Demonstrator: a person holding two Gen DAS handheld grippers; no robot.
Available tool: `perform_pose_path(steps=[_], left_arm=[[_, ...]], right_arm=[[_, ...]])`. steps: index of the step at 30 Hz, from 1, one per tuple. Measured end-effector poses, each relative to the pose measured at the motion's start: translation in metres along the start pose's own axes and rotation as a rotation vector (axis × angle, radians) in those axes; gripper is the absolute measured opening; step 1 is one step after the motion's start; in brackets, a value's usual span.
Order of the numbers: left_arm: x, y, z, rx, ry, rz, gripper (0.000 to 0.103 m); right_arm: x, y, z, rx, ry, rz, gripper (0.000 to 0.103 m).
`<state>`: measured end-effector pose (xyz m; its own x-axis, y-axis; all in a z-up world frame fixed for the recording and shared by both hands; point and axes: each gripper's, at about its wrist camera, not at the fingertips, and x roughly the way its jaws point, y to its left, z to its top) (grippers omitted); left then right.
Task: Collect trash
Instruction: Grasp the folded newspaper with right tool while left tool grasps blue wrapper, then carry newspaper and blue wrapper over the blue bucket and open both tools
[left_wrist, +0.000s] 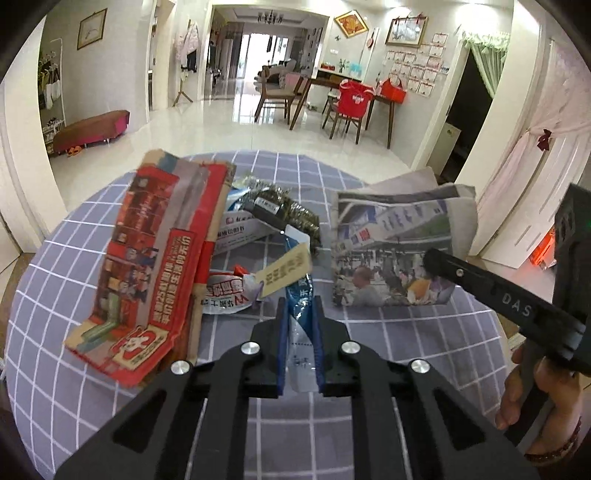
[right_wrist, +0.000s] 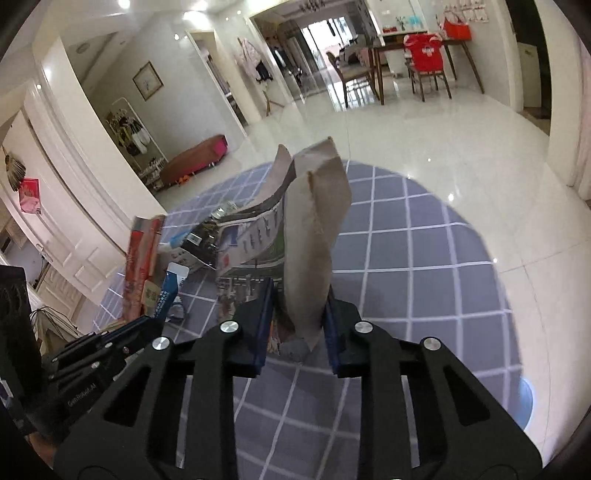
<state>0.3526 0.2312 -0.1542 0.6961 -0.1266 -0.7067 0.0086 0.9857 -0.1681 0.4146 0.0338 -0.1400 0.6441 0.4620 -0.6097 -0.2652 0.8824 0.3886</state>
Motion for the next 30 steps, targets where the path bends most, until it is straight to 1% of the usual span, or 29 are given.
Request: perform_pose_path(steps=[5,8,13,17,21,25,28,30], left_arm=[[-0.033,-0.013,-0.005,0.008,-0.050,-0.024,0.011],[-0.053,-0.028,-0.005,0.022,-0.087,-0.043,0.011],[-0.080,-0.064,-0.004,0.067,-0.127,-0.098,0.011],[-0.087,-0.099,-0.002,0.116,-0.138,-0.147,0.011],[-0.086,-0.139,-0.004,0.171,-0.128,-0.207,0.011],[-0.076,-0.191,-0.017,0.243,-0.094,-0.270,0.011],[-0.061,-0.233,-0.031,0.299,-0.047,-0.327,0.011],[-0.049,-0.255,-0.040,0.327,-0.016,-0.356,0.011]], right_arm=[[-0.041,-0.004,-0.005,-0.008,-0.057,0.000,0.020],[-0.067,-0.005,-0.011,-0.022,-0.084,0.004,0.019],[-0.111,-0.020,-0.020,-0.018,-0.147,0.002,0.018],[-0.151,-0.040,-0.031,-0.002,-0.205,-0.030,0.018],[-0.190,-0.068,-0.043,0.036,-0.260,-0.065,0.018],[-0.230,-0.105,-0.066,0.080,-0.309,-0.158,0.018],[-0.253,-0.131,-0.082,0.117,-0.336,-0.216,0.018],[-0.267,-0.148,-0.095,0.142,-0.347,-0.258,0.018]])
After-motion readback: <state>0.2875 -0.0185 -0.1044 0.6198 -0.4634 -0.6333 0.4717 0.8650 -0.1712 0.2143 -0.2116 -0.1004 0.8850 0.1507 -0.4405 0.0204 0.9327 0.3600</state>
